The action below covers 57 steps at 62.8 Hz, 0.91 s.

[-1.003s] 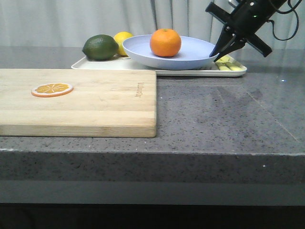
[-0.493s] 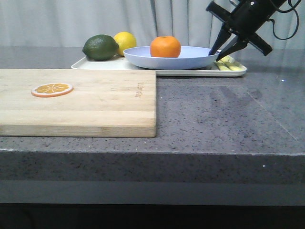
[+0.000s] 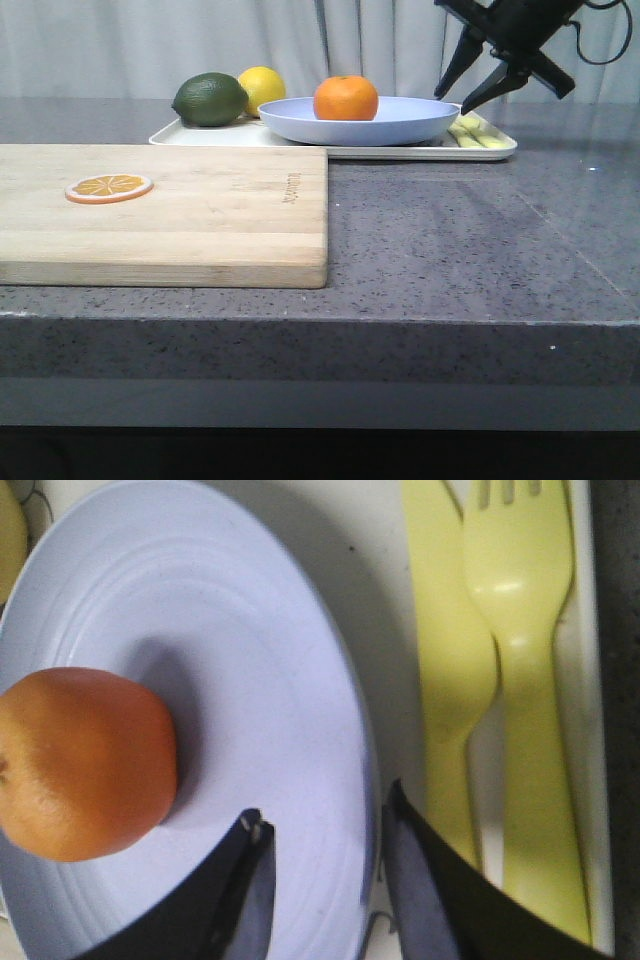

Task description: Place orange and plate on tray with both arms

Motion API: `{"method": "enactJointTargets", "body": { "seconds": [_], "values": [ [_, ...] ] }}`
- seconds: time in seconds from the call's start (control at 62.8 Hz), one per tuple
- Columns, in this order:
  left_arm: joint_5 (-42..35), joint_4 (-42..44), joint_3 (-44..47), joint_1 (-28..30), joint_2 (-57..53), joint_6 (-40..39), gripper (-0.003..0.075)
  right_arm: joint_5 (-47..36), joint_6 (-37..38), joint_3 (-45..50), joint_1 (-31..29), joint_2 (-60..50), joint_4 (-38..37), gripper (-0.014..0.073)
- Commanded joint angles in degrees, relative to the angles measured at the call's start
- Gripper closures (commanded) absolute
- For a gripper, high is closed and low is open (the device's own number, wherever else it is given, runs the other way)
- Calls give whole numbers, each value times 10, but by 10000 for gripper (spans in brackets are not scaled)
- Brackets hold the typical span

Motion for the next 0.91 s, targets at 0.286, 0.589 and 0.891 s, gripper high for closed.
{"method": "enactJointTargets", "body": {
  "seconds": [0.286, 0.589, 0.891],
  "values": [
    [-42, 1, -16, 2, 0, -2, 102, 28, -47, -22, 2, -171, -112, 294],
    [-42, 1, -16, 2, 0, -2, 102, 21, -103, 38, 46, -294, -154, 294],
    [-42, 1, -16, 2, 0, -2, 102, -23, -100, 224, 139, -466, -287, 294]
  ]
}}
